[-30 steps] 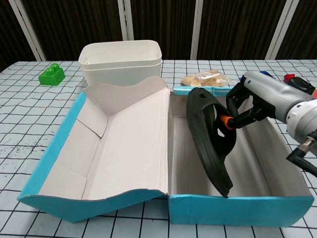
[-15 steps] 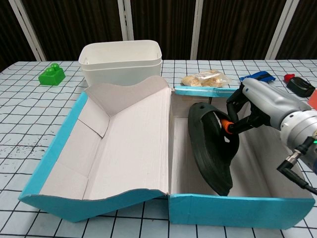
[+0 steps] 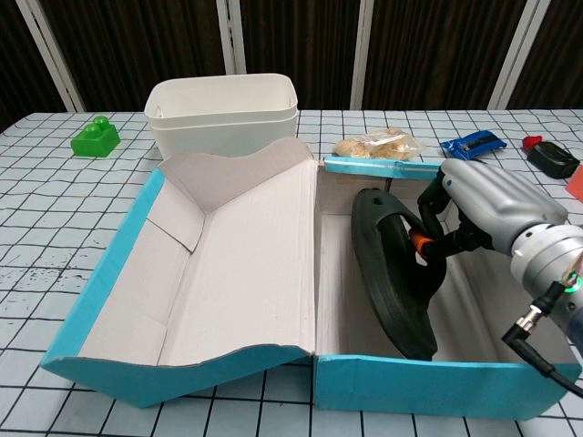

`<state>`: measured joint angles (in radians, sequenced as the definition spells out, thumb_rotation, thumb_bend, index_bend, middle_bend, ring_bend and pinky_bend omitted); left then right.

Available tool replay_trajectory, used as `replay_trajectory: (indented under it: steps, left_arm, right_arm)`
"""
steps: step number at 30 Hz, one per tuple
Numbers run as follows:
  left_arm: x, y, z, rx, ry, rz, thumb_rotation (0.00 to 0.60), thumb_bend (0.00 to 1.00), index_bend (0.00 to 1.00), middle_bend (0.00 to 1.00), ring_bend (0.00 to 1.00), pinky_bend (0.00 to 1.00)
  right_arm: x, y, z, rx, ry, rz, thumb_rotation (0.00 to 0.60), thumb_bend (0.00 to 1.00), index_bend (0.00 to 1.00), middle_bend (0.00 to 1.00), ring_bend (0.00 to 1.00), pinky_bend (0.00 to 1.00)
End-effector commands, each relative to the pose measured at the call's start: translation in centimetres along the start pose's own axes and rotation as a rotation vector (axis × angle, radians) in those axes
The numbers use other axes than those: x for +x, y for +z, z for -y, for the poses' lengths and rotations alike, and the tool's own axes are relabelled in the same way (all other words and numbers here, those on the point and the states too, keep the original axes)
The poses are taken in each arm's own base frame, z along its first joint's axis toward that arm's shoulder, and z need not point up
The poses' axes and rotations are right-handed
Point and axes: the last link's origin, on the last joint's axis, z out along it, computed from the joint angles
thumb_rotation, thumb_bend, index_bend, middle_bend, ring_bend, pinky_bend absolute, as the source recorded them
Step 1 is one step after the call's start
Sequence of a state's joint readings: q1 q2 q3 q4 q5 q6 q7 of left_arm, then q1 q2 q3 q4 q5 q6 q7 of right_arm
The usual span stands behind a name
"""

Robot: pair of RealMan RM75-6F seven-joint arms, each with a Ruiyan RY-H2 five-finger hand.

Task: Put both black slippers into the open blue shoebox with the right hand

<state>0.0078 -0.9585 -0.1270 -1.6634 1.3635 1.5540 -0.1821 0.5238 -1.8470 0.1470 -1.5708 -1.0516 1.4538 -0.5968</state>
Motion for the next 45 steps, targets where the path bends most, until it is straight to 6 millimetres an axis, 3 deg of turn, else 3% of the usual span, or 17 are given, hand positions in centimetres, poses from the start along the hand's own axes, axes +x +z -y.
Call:
replay_trajectory:
  steps: [1,22,45]
  left_arm:
    - [0.0,0.0,0.0,0.0,0.0,0.0,0.6,0.51,0.07,0.0,0.0,0.02]
    - [0.1,-0.1,0.0,0.002,-0.001,-0.003,0.6,0.51,0.07,0.0,0.0,0.02]
    - [0.1,-0.1,0.0,0.003,0.001,-0.002,0.6,0.51,0.07,0.0,0.0,0.02]
  right_arm:
    - [-0.5,-0.1,0.0,0.006,-0.018,0.005,0.6,0.63,0.77,0.56,0.35,0.02]
    - [-2.4,-0.6,-0.5,0.061,-0.195,-0.05,0.6,0.63,0.77,0.56,0.35,0.02]
    - [-1.6,-0.9,0.6,0.108,-0.395,-0.008,0.6,0.65,0.79,0.57,0.35,0.02]
